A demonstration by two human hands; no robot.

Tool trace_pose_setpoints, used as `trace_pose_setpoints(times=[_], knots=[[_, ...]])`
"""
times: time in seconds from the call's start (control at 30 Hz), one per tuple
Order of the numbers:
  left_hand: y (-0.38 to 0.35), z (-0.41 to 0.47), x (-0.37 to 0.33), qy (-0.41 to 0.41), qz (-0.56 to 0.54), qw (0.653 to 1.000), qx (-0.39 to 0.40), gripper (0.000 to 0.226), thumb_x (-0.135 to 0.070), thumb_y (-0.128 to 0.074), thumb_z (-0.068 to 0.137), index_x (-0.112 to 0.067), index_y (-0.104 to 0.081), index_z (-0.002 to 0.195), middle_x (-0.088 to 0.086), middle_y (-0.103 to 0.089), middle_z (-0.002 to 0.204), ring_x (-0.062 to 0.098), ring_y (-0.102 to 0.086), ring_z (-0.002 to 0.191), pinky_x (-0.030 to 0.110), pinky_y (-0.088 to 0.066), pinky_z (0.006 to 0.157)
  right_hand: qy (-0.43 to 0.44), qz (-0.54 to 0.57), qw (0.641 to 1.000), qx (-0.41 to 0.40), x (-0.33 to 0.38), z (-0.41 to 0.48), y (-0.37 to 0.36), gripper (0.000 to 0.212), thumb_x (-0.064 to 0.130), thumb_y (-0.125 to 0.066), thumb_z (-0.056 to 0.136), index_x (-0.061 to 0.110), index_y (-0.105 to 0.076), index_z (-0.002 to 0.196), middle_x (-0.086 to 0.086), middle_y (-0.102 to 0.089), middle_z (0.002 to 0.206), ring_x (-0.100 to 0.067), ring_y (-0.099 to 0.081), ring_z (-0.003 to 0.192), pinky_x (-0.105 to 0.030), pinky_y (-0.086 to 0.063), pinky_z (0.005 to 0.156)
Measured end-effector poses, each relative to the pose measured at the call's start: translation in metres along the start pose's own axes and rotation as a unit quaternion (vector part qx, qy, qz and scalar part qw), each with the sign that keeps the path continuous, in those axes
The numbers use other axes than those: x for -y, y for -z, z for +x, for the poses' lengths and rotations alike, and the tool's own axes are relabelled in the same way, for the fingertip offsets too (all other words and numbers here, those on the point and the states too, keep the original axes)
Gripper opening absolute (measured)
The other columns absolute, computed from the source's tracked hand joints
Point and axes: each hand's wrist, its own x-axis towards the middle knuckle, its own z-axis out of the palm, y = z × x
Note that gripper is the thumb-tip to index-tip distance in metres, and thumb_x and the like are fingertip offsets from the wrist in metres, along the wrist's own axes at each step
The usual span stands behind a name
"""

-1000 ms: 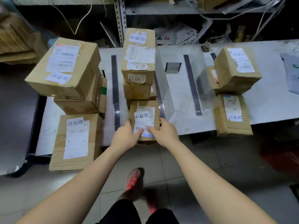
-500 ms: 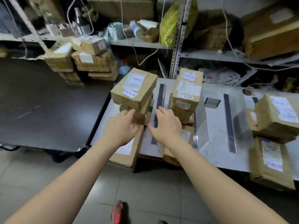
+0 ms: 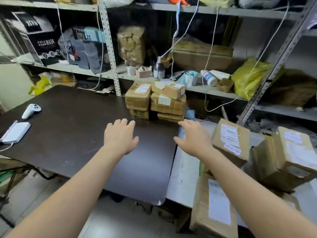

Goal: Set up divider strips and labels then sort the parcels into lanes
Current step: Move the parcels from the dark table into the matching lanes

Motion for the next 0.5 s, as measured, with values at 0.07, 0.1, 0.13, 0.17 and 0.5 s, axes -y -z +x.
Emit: trace_pose_setpoints(times=[0.07,0.1,0.13,0.17,0.5], knots=[[-0.007,0.018,0.035,-0.004,0.003,1.000,0.002,0.055,-0.055,-0.047,0.094,-0.025,-0.045,0.140,0.000,-0.054,0.134,0.024,-0.050,0.126,0.038,-0.042,0.096,-0.005,-0.008,1.000,0.004,0.031,0.024,-0.005,0.064,0.050,-0.060,0.094,0.027,-0.043,0.152,0.005,-0.045,0.154,-0.021,-0.037,0.141,-0.040,-0.046,0.104],[-0.011,0.028,0.050,-0.005,0.001,1.000,0.003,0.055,-0.055,-0.048,0.094,-0.025,-0.046,0.139,0.000,-0.054,0.134,0.024,-0.050,0.126,0.038,-0.042,0.096,-0.006,-0.011,1.000,0.005,0.044,0.036,-0.008,0.064,0.051,-0.059,0.094,0.028,-0.043,0.152,0.006,-0.045,0.154,-0.020,-0.038,0.141,-0.040,-0.046,0.103],[-0.014,0.038,0.064,-0.005,-0.002,1.000,0.002,0.054,-0.055,-0.048,0.094,-0.025,-0.046,0.139,0.000,-0.054,0.133,0.024,-0.050,0.125,0.038,-0.042,0.096,-0.008,-0.011,1.000,0.006,0.056,0.049,-0.010,0.064,0.052,-0.059,0.094,0.028,-0.043,0.152,0.006,-0.045,0.154,-0.020,-0.039,0.141,-0.040,-0.046,0.103],[-0.018,0.048,0.075,-0.005,-0.006,1.000,0.003,0.054,-0.056,-0.048,0.094,-0.025,-0.045,0.140,0.000,-0.054,0.133,0.024,-0.050,0.125,0.038,-0.042,0.096,-0.012,-0.007,1.000,0.009,0.065,0.061,-0.012,0.064,0.052,-0.059,0.094,0.029,-0.042,0.151,0.007,-0.046,0.153,-0.019,-0.039,0.141,-0.040,-0.047,0.102],[-0.079,0.191,0.138,-0.014,-0.053,0.998,0.044,0.058,-0.058,-0.044,0.097,-0.023,-0.045,0.143,0.002,-0.047,0.146,0.024,-0.042,0.137,0.041,-0.041,0.101,-0.092,0.106,0.990,0.018,0.097,0.222,-0.072,0.068,0.051,-0.063,0.093,0.029,-0.041,0.153,0.004,-0.051,0.151,-0.022,-0.047,0.138,-0.043,-0.052,0.100]])
